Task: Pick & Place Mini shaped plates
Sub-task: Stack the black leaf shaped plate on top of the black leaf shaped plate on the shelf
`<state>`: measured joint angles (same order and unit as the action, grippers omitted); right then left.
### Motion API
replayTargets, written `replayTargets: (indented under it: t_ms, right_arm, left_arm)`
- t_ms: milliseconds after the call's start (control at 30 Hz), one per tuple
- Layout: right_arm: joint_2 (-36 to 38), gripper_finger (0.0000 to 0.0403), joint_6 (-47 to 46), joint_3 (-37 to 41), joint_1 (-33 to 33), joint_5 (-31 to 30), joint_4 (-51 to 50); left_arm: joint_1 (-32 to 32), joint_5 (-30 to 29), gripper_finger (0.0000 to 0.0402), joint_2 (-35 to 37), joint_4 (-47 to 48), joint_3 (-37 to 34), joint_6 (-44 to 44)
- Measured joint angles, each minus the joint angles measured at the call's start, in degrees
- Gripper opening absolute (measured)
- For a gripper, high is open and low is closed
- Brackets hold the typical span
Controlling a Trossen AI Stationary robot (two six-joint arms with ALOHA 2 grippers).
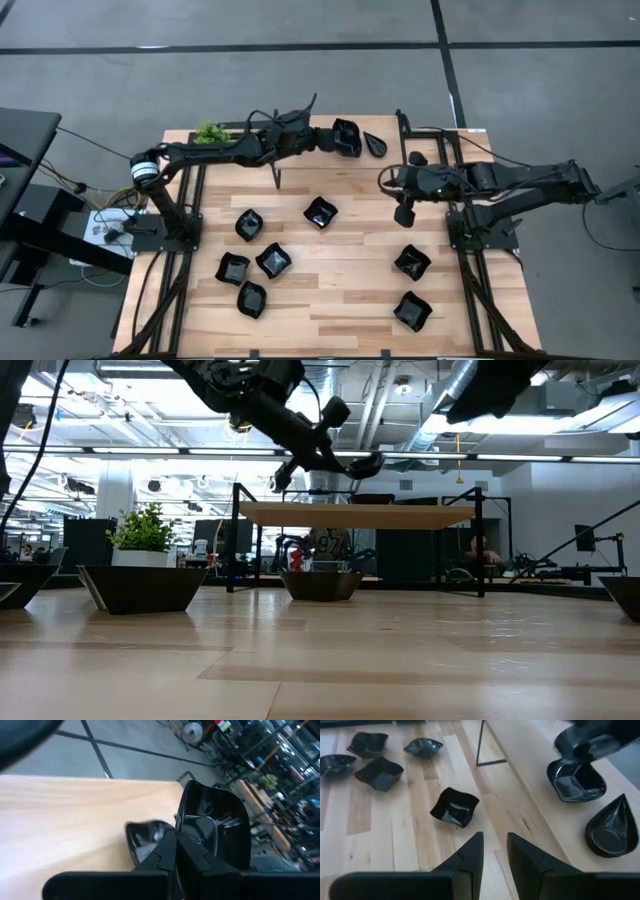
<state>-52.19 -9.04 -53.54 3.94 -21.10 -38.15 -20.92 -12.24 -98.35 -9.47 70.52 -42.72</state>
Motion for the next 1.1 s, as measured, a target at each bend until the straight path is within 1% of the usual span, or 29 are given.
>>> replayTargets:
  t_ms: [167,300,667,867,1100]
  right_arm:
    - [-0.6,0.0081,1.7,0.0,0.0,0.0,0.9]
    - [-1.7,0.0081,2.1,0.0,-0.1,0.0,2.2]
    - [-4.7,0.0081,3.3,0.0,-2.9,0.3,2.5]
    - [-5.3,0.0081,3.6,0.1,-4.2,0.4,4.2]
    - [-5.4,0.0081,3.6,0.0,-4.5,0.5,4.4]
  left_arm:
    - [-1.4,-0.8,0.0005,0.0,0.0,0.0,0.0]
    - [-1.2,-1.2,0.0005,-0.8,0.5,0.0,-1.6]
    - [-1.1,-2.1,0.0006,-1.3,0.0,0.0,-1.7]
    - [-0.5,-1.1,0.0006,-1.8,-0.1,0.0,-2.3]
    - [0.0,-1.3,0.0006,-2.1,-0.9,0.0,-2.6]
